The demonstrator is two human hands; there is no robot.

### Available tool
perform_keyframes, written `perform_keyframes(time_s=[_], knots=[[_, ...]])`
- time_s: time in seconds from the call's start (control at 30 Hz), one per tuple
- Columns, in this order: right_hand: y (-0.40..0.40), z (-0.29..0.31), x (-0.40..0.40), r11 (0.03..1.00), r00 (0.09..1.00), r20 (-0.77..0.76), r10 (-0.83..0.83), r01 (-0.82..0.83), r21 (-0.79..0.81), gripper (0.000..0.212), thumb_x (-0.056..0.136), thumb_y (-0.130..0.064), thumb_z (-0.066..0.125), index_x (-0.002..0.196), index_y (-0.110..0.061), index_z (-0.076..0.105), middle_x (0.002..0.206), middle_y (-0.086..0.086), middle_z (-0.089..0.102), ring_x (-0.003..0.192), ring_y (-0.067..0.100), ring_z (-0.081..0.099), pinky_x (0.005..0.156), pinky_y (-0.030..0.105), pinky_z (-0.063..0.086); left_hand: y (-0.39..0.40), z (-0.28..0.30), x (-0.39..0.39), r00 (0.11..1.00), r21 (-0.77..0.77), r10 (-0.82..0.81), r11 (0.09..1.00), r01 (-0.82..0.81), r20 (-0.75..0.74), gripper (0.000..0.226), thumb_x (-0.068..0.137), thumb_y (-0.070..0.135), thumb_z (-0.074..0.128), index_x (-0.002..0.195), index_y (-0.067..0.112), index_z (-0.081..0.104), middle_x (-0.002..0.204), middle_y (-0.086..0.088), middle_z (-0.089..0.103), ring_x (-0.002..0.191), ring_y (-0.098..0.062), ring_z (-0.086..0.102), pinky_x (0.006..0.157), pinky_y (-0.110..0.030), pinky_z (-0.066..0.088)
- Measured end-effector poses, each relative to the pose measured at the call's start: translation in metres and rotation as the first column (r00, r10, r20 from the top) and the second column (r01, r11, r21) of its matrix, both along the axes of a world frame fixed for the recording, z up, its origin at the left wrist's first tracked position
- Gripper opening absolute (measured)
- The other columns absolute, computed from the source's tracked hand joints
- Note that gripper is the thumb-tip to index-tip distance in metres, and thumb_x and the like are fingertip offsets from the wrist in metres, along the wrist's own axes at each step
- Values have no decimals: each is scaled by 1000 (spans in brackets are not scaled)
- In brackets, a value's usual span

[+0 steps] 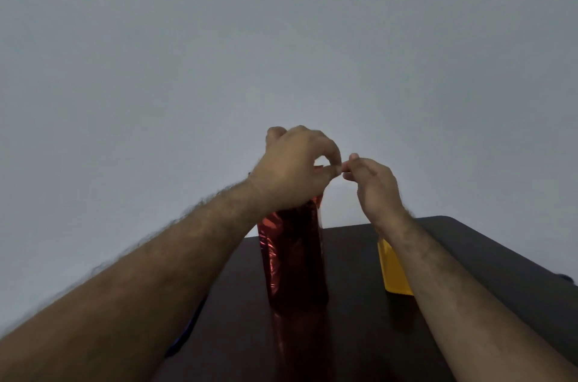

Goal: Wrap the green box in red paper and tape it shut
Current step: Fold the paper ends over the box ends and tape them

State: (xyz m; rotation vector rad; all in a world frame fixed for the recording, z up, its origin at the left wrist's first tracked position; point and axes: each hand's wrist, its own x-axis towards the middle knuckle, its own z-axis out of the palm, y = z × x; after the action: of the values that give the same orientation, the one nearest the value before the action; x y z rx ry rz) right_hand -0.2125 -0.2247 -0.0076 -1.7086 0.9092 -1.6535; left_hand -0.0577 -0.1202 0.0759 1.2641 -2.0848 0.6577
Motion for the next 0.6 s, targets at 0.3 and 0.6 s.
perform_keyframes(time_s=[0.3, 0.6], knots=[[4, -77, -84, 930, 899, -240, -366, 346, -123, 60, 88, -50, 80, 138, -22, 62, 137, -8, 60, 127, 6, 51, 102, 34, 51, -34, -55, -69, 999, 313, -46, 949, 46, -8, 14, 94, 22, 68, 102, 24, 80, 95, 10, 77, 87, -10, 67, 82, -33, 57], [0, -122, -113, 947, 887, -455, -72, 204, 247, 101, 67, -45, 98, 151, -21, 48, 122, -14, 49, 114, 7, 48, 82, 19, 41, -99, -96, -106, 858, 669, 292, 739, 78, -422, 17, 97, 21, 72, 108, 10, 80, 101, -3, 73, 85, -14, 64, 62, -27, 54]])
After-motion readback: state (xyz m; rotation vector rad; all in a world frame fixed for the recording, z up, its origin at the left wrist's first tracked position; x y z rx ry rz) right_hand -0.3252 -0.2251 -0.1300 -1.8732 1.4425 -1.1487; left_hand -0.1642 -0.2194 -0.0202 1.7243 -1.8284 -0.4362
